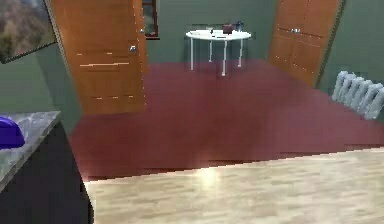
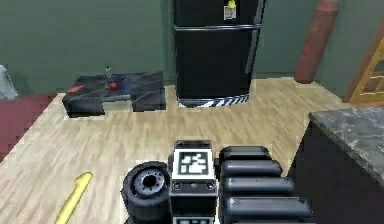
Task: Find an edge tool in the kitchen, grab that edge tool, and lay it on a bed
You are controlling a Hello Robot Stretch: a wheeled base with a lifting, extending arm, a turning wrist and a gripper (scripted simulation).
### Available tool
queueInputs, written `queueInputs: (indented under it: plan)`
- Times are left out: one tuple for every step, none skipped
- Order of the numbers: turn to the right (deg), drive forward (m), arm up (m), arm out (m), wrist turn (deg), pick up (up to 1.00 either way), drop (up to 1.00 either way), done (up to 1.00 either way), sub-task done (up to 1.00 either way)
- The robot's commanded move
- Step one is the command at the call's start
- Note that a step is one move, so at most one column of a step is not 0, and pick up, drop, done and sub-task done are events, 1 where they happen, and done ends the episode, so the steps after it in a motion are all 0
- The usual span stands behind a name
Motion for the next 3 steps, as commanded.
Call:
queueInputs:
  plan:
    - [0.0,1.00,0.00,0.00,0.0,0.00,0.00,0.00,0.00]
    - [0.0,1.00,0.00,0.00,0.0,0.00,0.00,0.00,0.00]
    - [-3.0,0.00,0.00,0.00,0.0,0.00,0.00,0.00,0.00]
